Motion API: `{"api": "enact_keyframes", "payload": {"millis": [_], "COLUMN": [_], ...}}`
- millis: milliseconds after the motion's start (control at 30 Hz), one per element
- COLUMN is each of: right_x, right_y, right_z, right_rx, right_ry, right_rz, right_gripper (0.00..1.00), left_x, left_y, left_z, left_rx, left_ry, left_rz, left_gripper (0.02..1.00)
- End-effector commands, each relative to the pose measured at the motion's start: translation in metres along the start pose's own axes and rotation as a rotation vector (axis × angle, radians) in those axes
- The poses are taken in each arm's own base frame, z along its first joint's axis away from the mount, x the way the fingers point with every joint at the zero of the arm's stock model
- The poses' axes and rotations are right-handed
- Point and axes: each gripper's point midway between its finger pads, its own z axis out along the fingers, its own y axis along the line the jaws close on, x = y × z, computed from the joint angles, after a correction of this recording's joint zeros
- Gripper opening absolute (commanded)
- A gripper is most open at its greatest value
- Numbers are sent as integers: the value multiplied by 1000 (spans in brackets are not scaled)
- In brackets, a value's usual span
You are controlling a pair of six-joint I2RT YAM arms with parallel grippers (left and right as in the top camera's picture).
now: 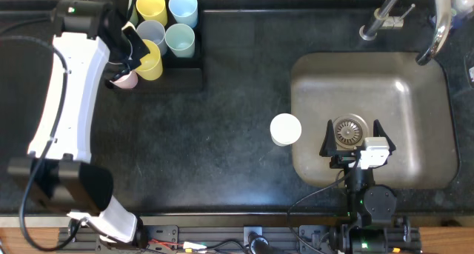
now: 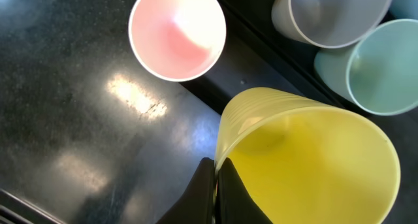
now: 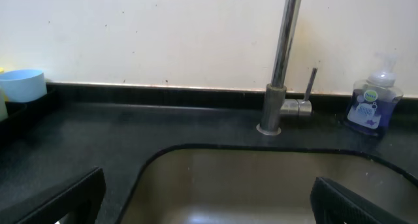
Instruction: Store Cups
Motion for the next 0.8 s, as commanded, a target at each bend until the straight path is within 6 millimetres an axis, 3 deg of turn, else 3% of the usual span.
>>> {"api": "enact_keyframes", "payload": {"millis": [33, 500, 800], "right_x": [4, 4, 4], "right_y": [1, 1, 1], "right_z": [0, 0, 0], "right_rx": [-6, -6, -6], "right_ry": [3, 3, 3], "right_rz": [-3, -3, -3], "right_gripper": [996, 996, 996], "left_x": [-1, -11, -12], "left_y": [-1, 5, -3], "left_z": [15, 50, 69], "left_rx": [-16, -66, -60], "left_ry": [27, 71, 92], "left_rz": [-21, -70, -70], "left_gripper": [36, 36, 36]}}
